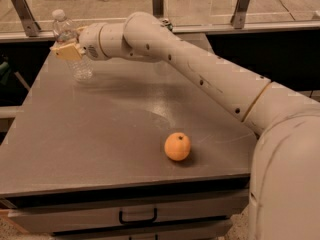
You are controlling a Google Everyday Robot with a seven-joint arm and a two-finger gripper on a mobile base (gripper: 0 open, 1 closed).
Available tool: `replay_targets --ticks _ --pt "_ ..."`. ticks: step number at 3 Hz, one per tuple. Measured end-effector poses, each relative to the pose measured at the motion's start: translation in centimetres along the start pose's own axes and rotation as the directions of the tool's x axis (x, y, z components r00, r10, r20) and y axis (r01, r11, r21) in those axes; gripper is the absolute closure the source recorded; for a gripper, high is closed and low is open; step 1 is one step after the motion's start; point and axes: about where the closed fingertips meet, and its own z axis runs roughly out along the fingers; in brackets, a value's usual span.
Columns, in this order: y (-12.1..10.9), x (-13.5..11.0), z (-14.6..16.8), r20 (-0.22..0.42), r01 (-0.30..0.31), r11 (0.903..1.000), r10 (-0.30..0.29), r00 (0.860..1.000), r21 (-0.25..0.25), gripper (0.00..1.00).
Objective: Pick water bottle
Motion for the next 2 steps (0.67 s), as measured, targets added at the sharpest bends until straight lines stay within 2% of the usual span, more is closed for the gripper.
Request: replay_targets --ticks 1,2 --pt "-0.4 -3.5 -3.0 0.082 0.023 0.9995 -0.021 0.996 -0.020 0.88" --pt "-2.3 -6.8 -7.7 0.217 0.031 0.9995 -0.029 0.976 -0.009 1.00"
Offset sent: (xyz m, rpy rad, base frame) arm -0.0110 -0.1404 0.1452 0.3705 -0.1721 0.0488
